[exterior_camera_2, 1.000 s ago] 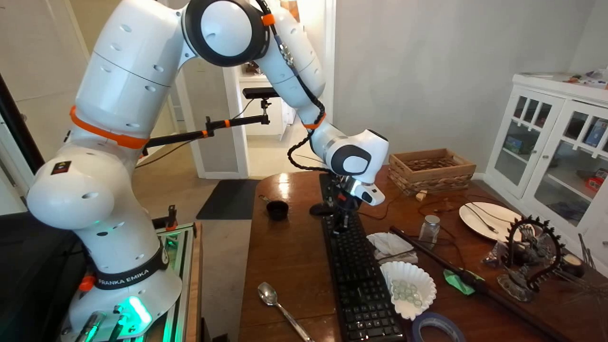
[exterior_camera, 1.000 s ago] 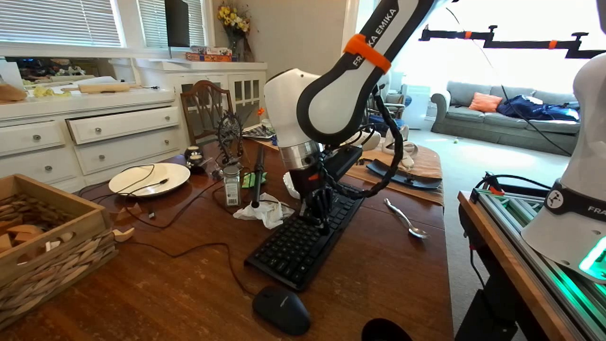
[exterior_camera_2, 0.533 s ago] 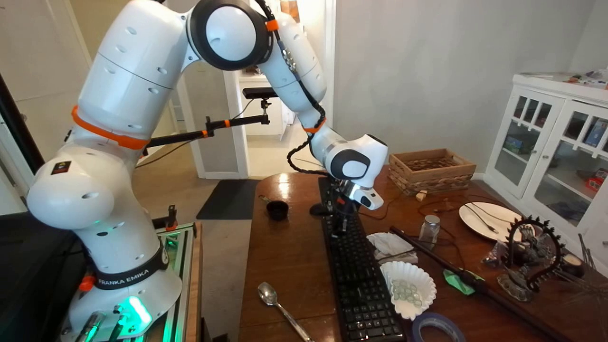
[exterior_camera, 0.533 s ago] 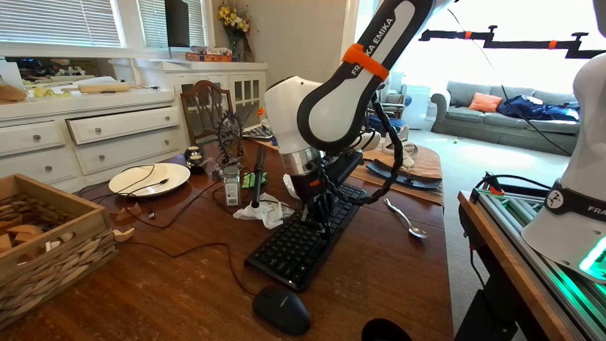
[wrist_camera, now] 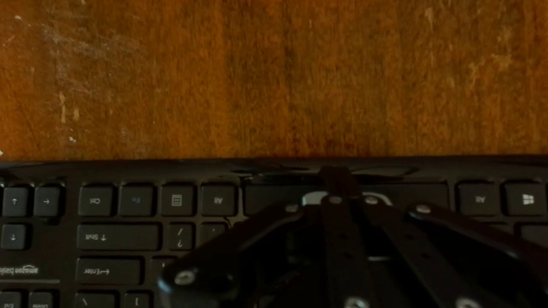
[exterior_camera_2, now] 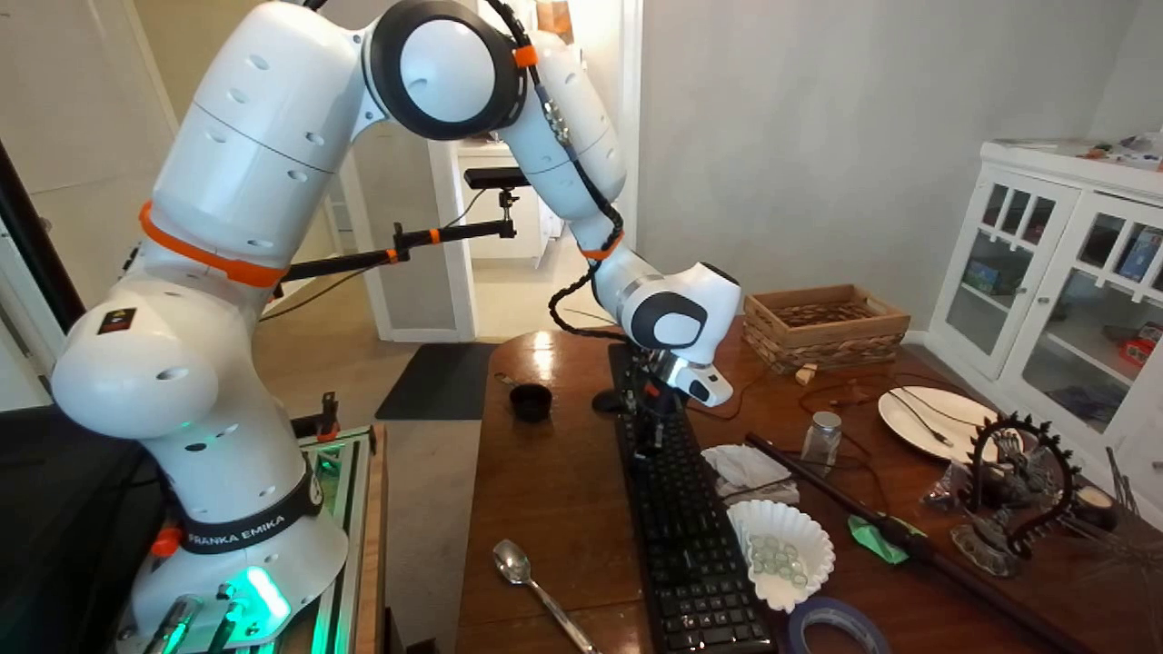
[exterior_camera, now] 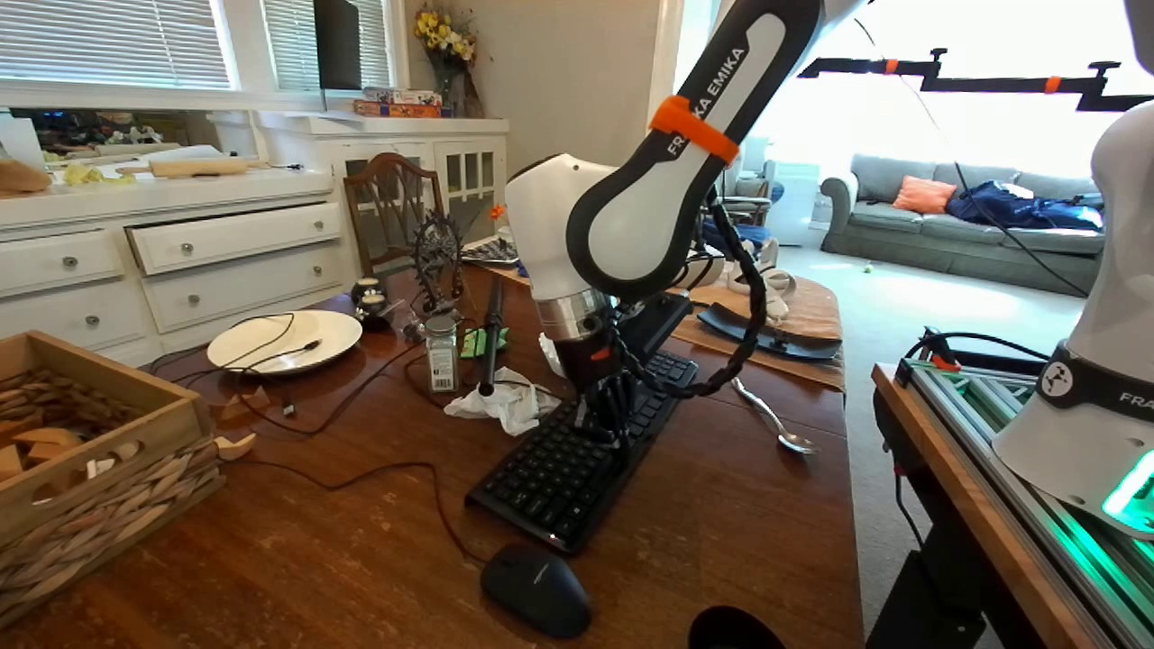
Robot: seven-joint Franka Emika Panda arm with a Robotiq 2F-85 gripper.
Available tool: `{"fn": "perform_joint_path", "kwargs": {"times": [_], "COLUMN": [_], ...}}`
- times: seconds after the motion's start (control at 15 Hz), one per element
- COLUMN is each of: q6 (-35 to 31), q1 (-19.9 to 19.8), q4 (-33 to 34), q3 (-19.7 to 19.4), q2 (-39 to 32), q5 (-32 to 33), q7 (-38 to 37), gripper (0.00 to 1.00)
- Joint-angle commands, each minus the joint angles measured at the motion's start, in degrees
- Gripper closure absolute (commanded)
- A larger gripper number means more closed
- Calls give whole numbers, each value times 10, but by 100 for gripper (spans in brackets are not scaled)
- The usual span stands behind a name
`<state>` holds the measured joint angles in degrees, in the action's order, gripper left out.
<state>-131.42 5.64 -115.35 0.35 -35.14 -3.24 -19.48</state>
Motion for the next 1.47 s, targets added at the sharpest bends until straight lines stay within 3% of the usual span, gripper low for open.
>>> {"fn": "perform_joint_path", "kwargs": {"times": [0.0,0.4,1.4], "q6": [-8,-5,4], "q1": [1,21,15], "q4": [10,-19,65], "q3": [-2,1,-7], "q2": [-16,32,5], "q5": [-5,-2,11], "q7": [13,-4,35], "gripper": [100,100,100]}}
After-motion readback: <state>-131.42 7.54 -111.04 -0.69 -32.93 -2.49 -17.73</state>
